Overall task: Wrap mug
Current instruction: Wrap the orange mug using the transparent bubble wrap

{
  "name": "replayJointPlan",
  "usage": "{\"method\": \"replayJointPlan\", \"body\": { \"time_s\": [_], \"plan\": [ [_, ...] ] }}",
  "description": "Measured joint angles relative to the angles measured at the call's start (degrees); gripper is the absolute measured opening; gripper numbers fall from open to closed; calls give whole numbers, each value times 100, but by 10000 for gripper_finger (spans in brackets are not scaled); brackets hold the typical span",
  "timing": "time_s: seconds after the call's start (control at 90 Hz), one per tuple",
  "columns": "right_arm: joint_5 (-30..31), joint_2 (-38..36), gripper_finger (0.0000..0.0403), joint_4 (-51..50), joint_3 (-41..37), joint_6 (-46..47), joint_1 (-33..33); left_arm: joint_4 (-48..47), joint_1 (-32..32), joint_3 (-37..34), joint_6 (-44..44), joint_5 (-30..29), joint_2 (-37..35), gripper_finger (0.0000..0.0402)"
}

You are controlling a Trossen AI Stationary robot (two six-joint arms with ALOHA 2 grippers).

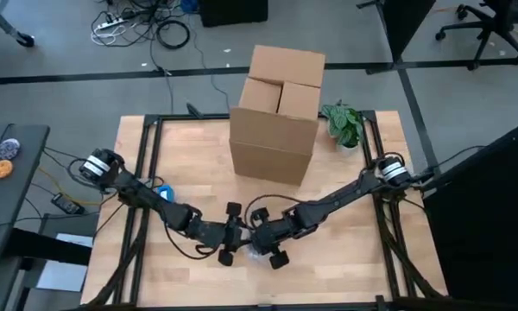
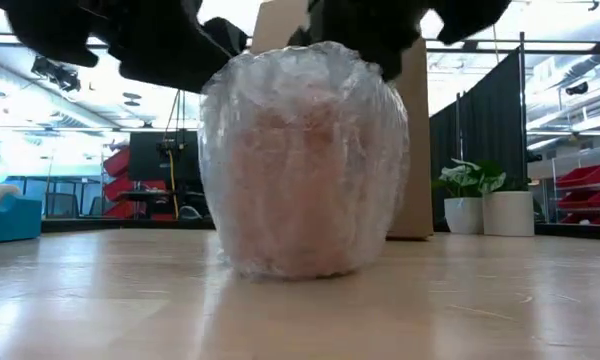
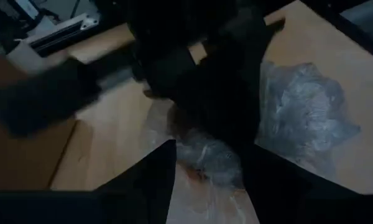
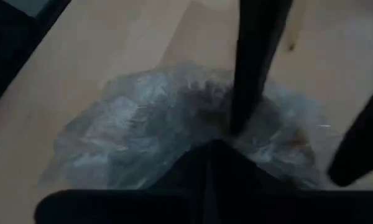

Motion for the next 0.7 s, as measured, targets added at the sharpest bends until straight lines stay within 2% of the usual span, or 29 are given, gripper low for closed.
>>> {"method": "replayJointPlan", "body": {
  "time_s": [0.089,0.256,0.456,0.544,0.7],
  "plan": [
    [-177,209,1,-100,20,180,-61,-274,-118,-18,3,-267,-212,162],
    [-456,263,0,-353,31,528,-220,-513,-319,-26,-130,-372,-562,162],
    [-552,-91,0,-742,-42,1078,-312,-464,-330,-243,-1059,-320,-195,162],
    [-622,-171,0,-911,-50,1226,-344,80,-333,-357,-1343,-306,249,162],
    [-639,-182,0,-1187,-46,1446,-429,2043,-78,-369,-1080,-319,1396,162]
  ]
}}
